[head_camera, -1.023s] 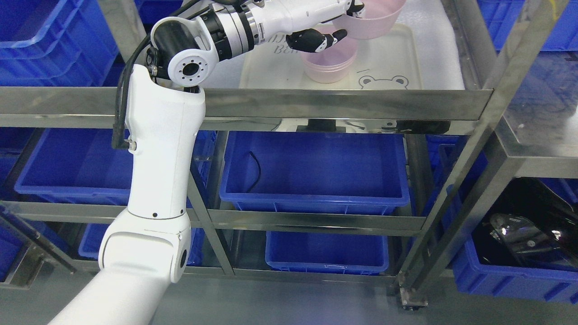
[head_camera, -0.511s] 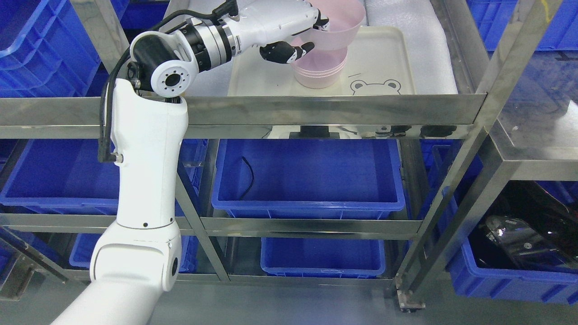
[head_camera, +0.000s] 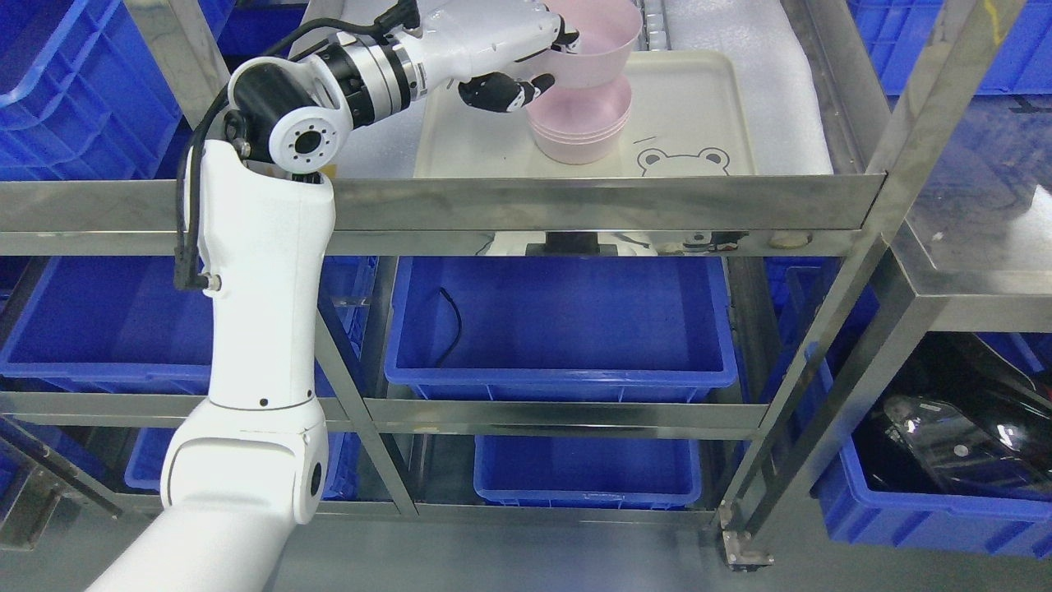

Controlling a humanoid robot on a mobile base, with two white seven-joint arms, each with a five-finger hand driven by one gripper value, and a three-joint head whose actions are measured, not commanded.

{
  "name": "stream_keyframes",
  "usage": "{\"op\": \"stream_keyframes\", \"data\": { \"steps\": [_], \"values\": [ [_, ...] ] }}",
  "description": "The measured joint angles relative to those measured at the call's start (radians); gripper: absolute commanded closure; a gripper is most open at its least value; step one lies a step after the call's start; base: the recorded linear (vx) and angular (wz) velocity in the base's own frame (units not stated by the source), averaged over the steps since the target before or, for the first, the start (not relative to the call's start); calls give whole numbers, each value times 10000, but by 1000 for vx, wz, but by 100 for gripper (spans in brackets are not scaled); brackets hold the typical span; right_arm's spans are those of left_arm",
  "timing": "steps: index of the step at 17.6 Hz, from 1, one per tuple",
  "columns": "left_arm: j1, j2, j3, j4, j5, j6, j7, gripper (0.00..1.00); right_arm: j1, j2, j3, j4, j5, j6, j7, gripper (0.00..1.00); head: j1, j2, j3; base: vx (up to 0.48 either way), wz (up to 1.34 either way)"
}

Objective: Stack pink IKEA bowl on shelf middle layer
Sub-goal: 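Lower the pink bowl with the left hand onto the bowl on the tray, then open the left hand and pull it back from the stacked bowls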

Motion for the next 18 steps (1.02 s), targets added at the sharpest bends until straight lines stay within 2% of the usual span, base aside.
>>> {"op": "stream_keyframes", "data": {
  "steps": [8,16,17,18],
  "values": [
    [-238,-211,-506,662,-592,127,-153,97,-1,0,0,0,0,0,0,0,0,-3,0,-1,5],
    [-225,-12,-671,925,-770,147,-326,94,-1,0,0,0,0,0,0,0,0,-3,0,0,0],
    [-218,8,-680,945,-778,146,-328,91,-1,0,0,0,0,0,0,0,0,-3,0,0,0],
    [-211,32,-694,968,-790,147,-328,81,-1,0,0,0,0,0,0,0,0,-3,0,0,0]
  ]
}}
